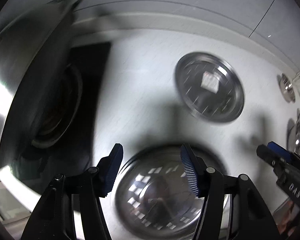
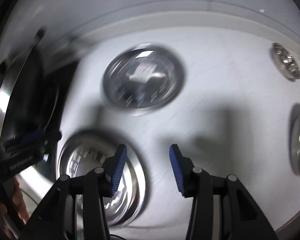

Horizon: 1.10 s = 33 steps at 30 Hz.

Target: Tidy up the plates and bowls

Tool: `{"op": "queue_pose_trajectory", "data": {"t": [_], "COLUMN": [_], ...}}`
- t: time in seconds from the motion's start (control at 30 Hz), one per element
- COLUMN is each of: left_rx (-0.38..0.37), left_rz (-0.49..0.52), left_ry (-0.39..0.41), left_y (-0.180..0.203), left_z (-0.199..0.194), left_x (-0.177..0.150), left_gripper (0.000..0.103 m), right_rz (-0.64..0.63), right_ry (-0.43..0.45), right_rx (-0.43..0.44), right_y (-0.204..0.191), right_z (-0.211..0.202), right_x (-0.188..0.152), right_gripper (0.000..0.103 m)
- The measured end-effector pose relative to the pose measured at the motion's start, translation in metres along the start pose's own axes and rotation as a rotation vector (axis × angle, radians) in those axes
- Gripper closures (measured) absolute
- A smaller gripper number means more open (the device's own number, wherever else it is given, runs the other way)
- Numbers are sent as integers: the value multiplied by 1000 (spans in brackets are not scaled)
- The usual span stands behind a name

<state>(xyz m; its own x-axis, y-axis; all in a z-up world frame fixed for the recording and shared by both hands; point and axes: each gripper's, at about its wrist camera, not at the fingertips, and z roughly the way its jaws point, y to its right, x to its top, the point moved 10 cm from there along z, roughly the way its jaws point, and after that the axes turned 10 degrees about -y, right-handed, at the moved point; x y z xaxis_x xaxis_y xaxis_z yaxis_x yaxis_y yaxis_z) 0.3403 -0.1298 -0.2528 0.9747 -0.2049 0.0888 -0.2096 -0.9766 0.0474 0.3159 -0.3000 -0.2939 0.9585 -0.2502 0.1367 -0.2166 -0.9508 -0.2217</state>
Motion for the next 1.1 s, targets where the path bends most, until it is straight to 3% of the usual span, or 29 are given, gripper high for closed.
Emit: {"op": "queue_pose_trajectory", "data": {"t": [0.2,0.37,0.6,0.67,0.7,0.73,0.83,0.97,1.1], "left_rx": [-27,-5,-7,-4,-2,13,116,92,107], "left_rz": [5,-9,-14,-14,-14,-14,-13,-10,9], "left_ry": [-18,-46,-87,-101,-111,-123,-108,-129,-101], "left_y": [24,26,33,31,31,29,18,15,14], "left_z": [34,63,89,97,101,107,114,114,99], "left_x": [54,87,112,114,114,113,113,102,81], "left_gripper": [49,49,49,50,54,64,89,91,91], "right_rz": [63,93,90,82,76,71,53,29,9], "right_ry": [35,27,-32,-55,-68,-81,-84,-92,-76], "right_rx": [2,21,16,10,6,-9,-42,-67,-81], "right_y": [24,33,35,34,33,32,32,30,26], "right_z": [11,32,66,75,80,85,89,86,70], "right_x": [60,98,107,106,105,103,99,94,77], "right_gripper": [60,60,61,68,84,89,94,94,94]}}
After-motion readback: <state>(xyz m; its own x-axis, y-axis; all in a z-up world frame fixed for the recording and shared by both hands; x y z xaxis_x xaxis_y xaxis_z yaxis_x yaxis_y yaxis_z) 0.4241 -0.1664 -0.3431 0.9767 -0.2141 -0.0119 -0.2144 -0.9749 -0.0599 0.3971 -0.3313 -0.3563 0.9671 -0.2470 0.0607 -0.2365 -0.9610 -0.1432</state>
